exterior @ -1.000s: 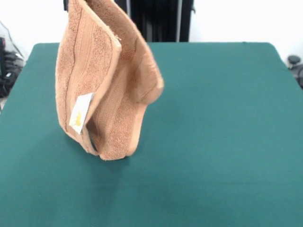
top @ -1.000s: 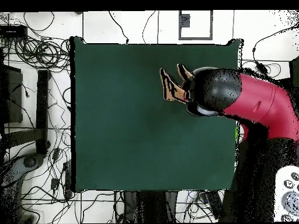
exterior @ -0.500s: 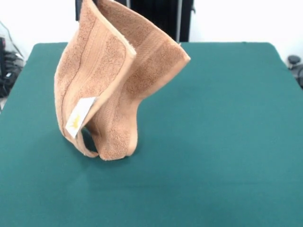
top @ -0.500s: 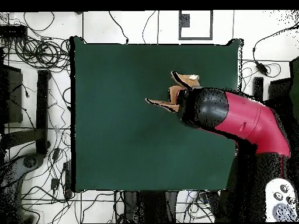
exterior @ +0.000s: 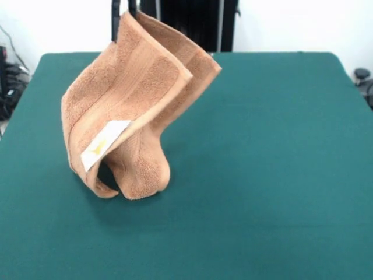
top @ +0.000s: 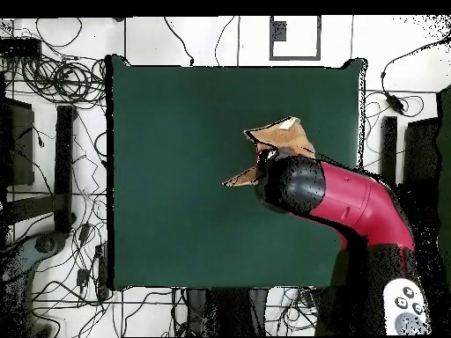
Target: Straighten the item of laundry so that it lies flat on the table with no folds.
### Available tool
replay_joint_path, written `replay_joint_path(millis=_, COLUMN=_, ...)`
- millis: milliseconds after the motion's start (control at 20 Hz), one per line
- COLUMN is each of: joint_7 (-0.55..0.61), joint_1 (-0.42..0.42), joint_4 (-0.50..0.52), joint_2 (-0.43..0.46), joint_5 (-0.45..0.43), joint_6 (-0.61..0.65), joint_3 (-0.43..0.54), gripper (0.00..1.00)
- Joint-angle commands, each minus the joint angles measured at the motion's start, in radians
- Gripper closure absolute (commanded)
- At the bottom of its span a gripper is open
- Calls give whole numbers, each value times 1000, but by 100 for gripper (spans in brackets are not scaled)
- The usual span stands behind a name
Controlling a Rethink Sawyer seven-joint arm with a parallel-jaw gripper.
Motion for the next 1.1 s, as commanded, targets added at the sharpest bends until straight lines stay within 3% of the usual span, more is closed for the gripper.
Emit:
replay_joint_path(millis=50, joint_7=154, joint_1=-4, joint_4=255, joint_2=-11, joint_5=41, joint_6=-140, joint_3=110, gripper=100)
replay_joint_path(millis=550, joint_7=124, joint_1=-142, joint_4=452, joint_2=-59, joint_5=43, joint_6=-325, joint_3=240, gripper=100)
replay_joint_path(millis=1100, joint_7=152, joint_1=-193, joint_4=513, joint_2=-54, joint_5=-5, joint_6=-427, joint_3=284, gripper=100)
